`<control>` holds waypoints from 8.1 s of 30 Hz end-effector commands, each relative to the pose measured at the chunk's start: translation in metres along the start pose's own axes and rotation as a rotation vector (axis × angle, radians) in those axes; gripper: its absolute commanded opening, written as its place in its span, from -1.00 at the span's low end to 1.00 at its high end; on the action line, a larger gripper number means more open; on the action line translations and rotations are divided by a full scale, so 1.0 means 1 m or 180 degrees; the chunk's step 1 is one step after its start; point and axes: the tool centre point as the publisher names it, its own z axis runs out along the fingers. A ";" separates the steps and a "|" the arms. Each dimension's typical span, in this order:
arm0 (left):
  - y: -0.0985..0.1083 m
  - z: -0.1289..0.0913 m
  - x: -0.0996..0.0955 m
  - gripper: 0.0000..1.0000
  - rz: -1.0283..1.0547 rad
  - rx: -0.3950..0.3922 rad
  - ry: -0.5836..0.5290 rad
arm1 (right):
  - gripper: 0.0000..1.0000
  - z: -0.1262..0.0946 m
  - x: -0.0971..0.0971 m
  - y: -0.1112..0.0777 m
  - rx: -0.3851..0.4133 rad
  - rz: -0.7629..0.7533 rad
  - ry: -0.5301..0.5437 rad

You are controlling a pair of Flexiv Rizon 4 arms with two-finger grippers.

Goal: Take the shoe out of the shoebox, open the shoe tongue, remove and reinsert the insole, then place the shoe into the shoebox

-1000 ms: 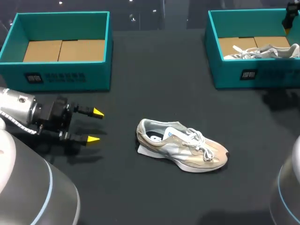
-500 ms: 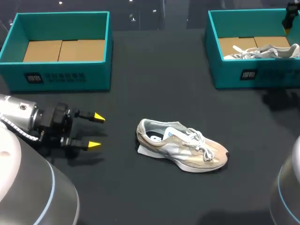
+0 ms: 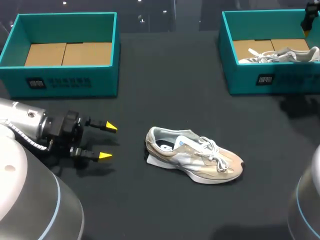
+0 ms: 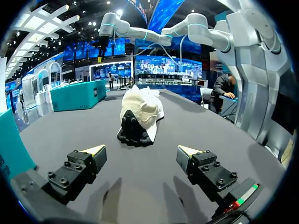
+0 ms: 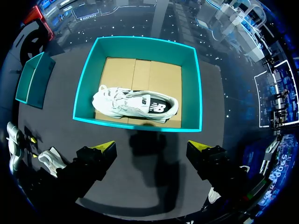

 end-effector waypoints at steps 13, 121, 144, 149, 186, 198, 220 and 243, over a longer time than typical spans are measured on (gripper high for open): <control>0.006 0.035 -0.033 1.00 0.0091 0.0042 0.0251 | 1.00 0.000 0.000 -0.001 -0.0002 0.0004 -0.0006; -0.009 0.140 -0.005 -1.00 -0.0164 0.0076 0.0132 | 1.00 0.000 0.000 -0.001 -0.0002 0.0004 -0.0006; -0.005 0.121 0.001 -1.00 -0.0232 0.0089 0.0043 | 1.00 0.000 0.000 -0.001 -0.0002 0.0004 -0.0006; -0.005 0.121 0.001 -1.00 -0.0236 0.0076 0.0050 | 1.00 0.000 0.000 -0.001 -0.0002 0.0004 -0.0006; -0.005 0.121 0.001 -1.00 -0.0236 0.0076 0.0050 | 1.00 -0.017 0.054 -0.047 -0.0071 0.0226 0.0026; -0.005 0.121 0.001 -1.00 -0.0236 0.0076 0.0050 | 1.00 -0.057 0.187 -0.128 -0.0162 0.0348 -0.0223; -0.005 0.121 0.001 -1.00 -0.0236 0.0076 0.0050 | 1.00 -0.060 0.306 -0.160 -0.0081 0.0371 -0.0350; -0.005 0.121 0.001 -1.00 -0.0236 0.0076 0.0050 | 1.00 -0.039 0.389 -0.187 0.0077 0.0397 -0.0847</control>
